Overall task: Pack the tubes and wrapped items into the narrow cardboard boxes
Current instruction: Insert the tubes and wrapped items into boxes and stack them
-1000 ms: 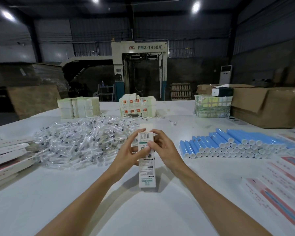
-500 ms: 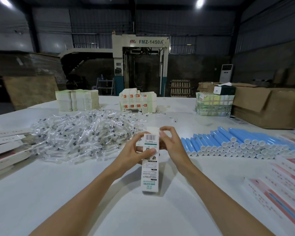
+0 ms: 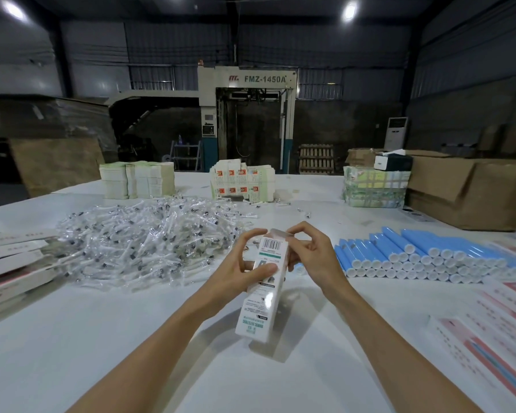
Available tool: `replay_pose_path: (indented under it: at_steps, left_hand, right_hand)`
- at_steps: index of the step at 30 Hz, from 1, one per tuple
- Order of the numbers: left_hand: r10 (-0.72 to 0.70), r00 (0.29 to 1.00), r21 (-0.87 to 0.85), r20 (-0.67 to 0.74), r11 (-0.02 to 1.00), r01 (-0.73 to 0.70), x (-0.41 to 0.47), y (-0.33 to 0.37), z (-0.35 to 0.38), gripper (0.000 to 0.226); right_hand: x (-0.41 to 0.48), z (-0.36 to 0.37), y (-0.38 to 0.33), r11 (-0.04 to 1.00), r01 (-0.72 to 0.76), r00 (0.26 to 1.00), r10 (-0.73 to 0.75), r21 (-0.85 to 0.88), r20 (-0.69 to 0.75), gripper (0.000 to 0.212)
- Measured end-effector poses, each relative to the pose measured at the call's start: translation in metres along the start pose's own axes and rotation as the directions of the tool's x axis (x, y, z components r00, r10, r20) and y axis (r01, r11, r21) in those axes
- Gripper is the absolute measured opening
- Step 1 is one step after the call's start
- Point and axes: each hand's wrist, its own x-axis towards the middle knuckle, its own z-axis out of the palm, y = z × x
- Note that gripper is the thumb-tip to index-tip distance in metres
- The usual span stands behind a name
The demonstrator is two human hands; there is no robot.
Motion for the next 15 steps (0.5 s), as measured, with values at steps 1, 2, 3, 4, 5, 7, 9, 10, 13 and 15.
replay_pose_path:
  at_steps: [1,2,3,4,5,7,9,10,13,15]
  left_hand:
    - [0.008,1.0,-0.004,-0.006,1.0,-0.008,0.0005,-0.0009,0.0006,0.062]
    - [0.011,1.0,-0.003,-0.007,1.0,-0.011,0.001,-0.002,0.0008,0.061]
    - [0.011,1.0,-0.002,-0.005,1.0,-0.011,0.0013,-0.003,0.0008,0.061]
    - [0.006,1.0,-0.002,-0.001,1.0,-0.006,0.001,-0.0043,0.0007,0.06]
    - [-0.001,1.0,-0.001,0.001,1.0,0.001,0.0004,-0.0055,0.0005,0.06]
    - [-0.007,1.0,0.007,0.003,1.0,0.007,-0.0004,-0.008,-0.0008,0.061]
    - [0.0,1.0,0.022,0.006,1.0,0.0,-0.0003,-0.0093,-0.0019,0.062]
    - [0.005,1.0,0.034,0.008,0.999,-0.005,0.0004,-0.0096,-0.002,0.062]
    - [0.01,1.0,0.048,0.018,0.999,-0.011,0.0019,-0.0101,-0.0001,0.062]
    - [0.008,1.0,0.046,0.021,0.999,-0.009,0.0023,-0.0105,0.0005,0.061]
  right_hand:
    - [0.0,-0.0009,-0.0004,1.0,0.011,1.0,-0.011,-0.018,-0.003,0.01]
    - [-0.0004,-0.0016,-0.0001,0.999,0.017,1.0,-0.017,-0.035,0.003,0.011]
    - [-0.0011,-0.0023,0.0006,0.998,0.021,1.0,-0.02,-0.051,0.015,0.01]
    - [-0.0019,-0.0024,0.0018,0.998,0.019,0.999,-0.017,-0.065,0.033,0.009]
    - [-0.0026,-0.0021,0.0029,0.997,0.012,0.999,-0.008,-0.071,0.049,0.007]
    - [-0.0033,0.0003,0.0024,0.999,-0.012,0.998,0.014,-0.041,0.054,0.008]
    - [-0.0034,0.0038,-0.0006,0.997,-0.053,0.998,0.052,0.052,0.021,0.017]
    - [-0.0032,0.0049,-0.0023,0.991,-0.082,0.997,0.082,0.109,0.004,0.022]
    - [-0.0015,0.0044,-0.0044,0.963,-0.175,0.984,0.181,0.205,-0.006,0.024]
    - [-0.0001,0.0037,-0.0041,0.946,-0.232,0.972,0.236,0.228,0.011,0.021]
